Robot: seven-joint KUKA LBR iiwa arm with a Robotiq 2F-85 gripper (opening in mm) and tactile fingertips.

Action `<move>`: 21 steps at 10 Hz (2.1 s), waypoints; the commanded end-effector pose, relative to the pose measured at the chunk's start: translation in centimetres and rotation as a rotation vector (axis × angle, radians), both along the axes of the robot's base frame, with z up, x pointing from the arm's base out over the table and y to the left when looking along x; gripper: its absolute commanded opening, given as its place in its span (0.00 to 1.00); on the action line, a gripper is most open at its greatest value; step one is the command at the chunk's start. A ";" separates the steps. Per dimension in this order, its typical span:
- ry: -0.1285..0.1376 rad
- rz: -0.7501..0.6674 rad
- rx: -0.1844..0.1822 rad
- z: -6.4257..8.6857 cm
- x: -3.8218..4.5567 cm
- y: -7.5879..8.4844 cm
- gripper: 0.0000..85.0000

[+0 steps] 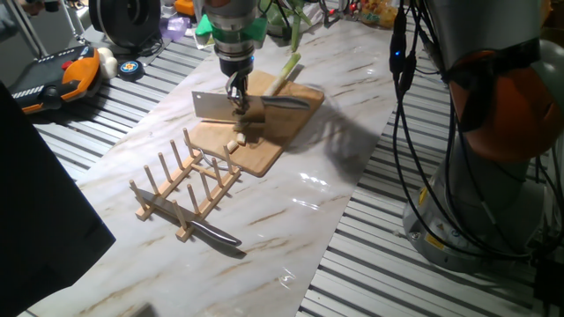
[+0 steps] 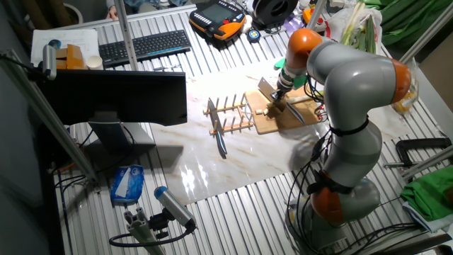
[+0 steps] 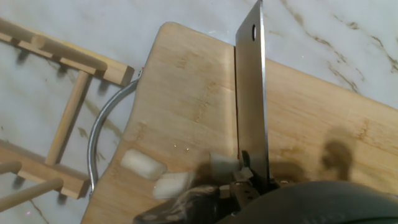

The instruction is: Chop the scallions

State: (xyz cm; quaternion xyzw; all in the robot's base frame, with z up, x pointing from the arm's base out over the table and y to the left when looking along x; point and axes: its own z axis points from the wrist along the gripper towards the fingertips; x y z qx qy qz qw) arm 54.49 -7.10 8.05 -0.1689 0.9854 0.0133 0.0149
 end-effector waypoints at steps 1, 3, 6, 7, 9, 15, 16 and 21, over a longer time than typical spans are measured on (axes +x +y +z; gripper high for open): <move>0.000 0.001 0.000 0.2 -0.18 -0.3 0.01; 0.001 0.006 -0.001 0.0 -0.55 -0.8 0.01; 0.014 -0.006 0.000 -0.1 -0.16 0.0 0.01; 0.023 -0.015 -0.005 0.1 0.04 0.4 0.01; 0.031 -0.024 -0.020 0.4 0.38 1.0 0.01; 0.034 -0.033 -0.017 0.0 0.83 1.1 0.01; 0.034 -0.033 -0.017 -0.1 0.91 1.1 0.01; 0.031 -0.033 -0.012 -0.9 0.97 0.7 0.01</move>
